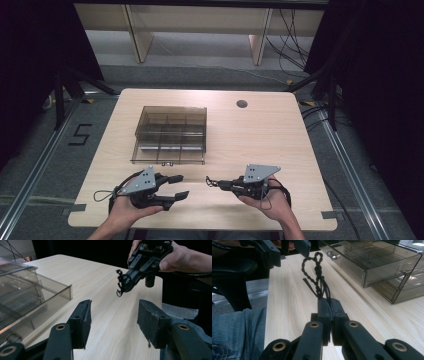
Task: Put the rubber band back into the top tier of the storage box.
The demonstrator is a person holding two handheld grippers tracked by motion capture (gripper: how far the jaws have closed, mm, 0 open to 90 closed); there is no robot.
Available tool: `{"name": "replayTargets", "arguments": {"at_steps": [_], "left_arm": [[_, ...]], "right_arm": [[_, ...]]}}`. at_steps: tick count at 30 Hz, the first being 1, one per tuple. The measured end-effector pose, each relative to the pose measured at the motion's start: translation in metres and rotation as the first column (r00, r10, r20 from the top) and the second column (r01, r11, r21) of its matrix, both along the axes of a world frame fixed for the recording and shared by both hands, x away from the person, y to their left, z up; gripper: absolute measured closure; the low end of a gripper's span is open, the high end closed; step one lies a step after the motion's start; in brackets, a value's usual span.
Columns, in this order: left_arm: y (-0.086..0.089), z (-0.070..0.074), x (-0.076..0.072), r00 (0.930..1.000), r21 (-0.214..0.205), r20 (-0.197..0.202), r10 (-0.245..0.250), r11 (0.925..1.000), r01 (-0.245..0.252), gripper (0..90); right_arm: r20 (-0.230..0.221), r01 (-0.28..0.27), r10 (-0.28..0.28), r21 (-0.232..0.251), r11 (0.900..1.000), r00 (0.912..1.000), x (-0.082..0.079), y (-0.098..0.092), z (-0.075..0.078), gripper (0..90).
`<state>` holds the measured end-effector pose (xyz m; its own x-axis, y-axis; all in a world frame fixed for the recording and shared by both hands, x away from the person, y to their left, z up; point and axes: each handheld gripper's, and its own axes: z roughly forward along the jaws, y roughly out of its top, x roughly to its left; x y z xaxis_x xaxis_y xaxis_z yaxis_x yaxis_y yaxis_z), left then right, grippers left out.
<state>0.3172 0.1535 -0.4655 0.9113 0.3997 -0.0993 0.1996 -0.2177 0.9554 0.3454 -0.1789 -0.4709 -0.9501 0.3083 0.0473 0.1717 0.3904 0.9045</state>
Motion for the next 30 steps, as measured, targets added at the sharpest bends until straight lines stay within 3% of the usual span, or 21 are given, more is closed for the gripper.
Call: {"name": "replayTargets", "arguments": {"at_steps": [6,8,9,11,15,16,17,20,30], "left_arm": [[-0.012,0.004,0.005,0.9992,-0.018,0.017,-0.036,0.9992,0.036,46.0],[-0.014,0.005,0.006,0.9992,-0.006,0.018,-0.035,0.9994,0.035,46.8],[-0.016,0.004,0.007,0.9988,-0.021,0.019,-0.044,0.9988,0.045,47.2],[-0.017,0.005,0.007,0.9989,-0.006,0.020,-0.042,0.9991,0.042,48.0],[-0.025,0.006,0.008,0.9980,-0.017,0.020,-0.060,0.9981,0.060,48.9],[-0.027,0.005,0.009,0.9973,-0.038,0.019,-0.070,0.9968,0.071,49.2],[-0.027,0.006,0.009,0.9977,-0.020,0.021,-0.064,0.9977,0.065,49.4],[-0.031,0.005,0.010,0.9967,-0.037,0.017,-0.080,0.9961,0.080,50.4],[-0.043,0.000,0.014,0.9963,-0.009,0.013,-0.085,0.9963,0.085,53.1]], "right_arm": [[0.008,-0.014,0.014,0.002,0.9999,0.9999,0.001,0.002,0.001,89.0],[0.018,-0.010,0.010,-0.003,0.9999,0.9998,0.001,0.002,0.002,89.0],[0.004,-0.013,0.013,-0.009,0.9999,0.9999,0.000,0.002,0.002,89.0],[0.005,-0.013,0.013,-0.008,0.9999,0.9999,0.000,0.002,0.003,89.1],[0.000,-0.027,0.027,-0.009,0.9996,0.9996,0.001,0.003,0.005,89.1],[0.000,-0.024,0.024,-0.007,0.9997,0.9997,0.000,0.004,0.005,89.0],[0.005,-0.019,0.019,-0.007,0.9998,0.9998,0.000,0.004,0.005,89.0],[0.015,-0.023,0.023,-0.007,0.9997,0.9996,0.000,0.005,0.005,89.0],[0.011,-0.042,0.042,-0.014,0.9990,0.9991,0.000,0.007,0.005,89.0]]}}
